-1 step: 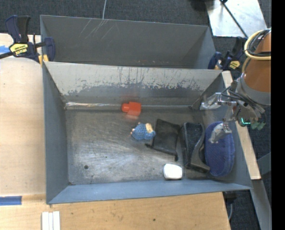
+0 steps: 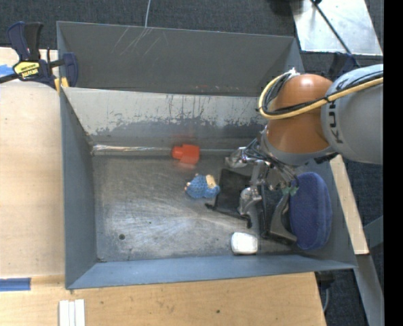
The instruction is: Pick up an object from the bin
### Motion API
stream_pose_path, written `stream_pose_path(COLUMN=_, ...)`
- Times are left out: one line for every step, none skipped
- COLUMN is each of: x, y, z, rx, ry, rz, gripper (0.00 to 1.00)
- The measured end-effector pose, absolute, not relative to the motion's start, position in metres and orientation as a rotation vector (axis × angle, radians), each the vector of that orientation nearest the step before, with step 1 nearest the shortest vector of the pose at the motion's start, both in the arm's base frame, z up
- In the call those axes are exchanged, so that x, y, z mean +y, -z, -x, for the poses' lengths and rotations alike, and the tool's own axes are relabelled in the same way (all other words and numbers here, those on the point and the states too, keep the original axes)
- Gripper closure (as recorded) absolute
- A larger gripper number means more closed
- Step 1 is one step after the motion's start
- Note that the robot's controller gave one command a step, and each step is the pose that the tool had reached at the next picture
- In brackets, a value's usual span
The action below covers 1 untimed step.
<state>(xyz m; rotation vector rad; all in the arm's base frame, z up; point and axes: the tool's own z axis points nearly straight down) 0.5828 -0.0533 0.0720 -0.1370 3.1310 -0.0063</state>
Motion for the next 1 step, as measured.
stream_pose_path(x=-0.0200, y=-0.1015, z=-0.5883, rx=3.094, ry=0.000, rz=0.500, gripper=0.00)
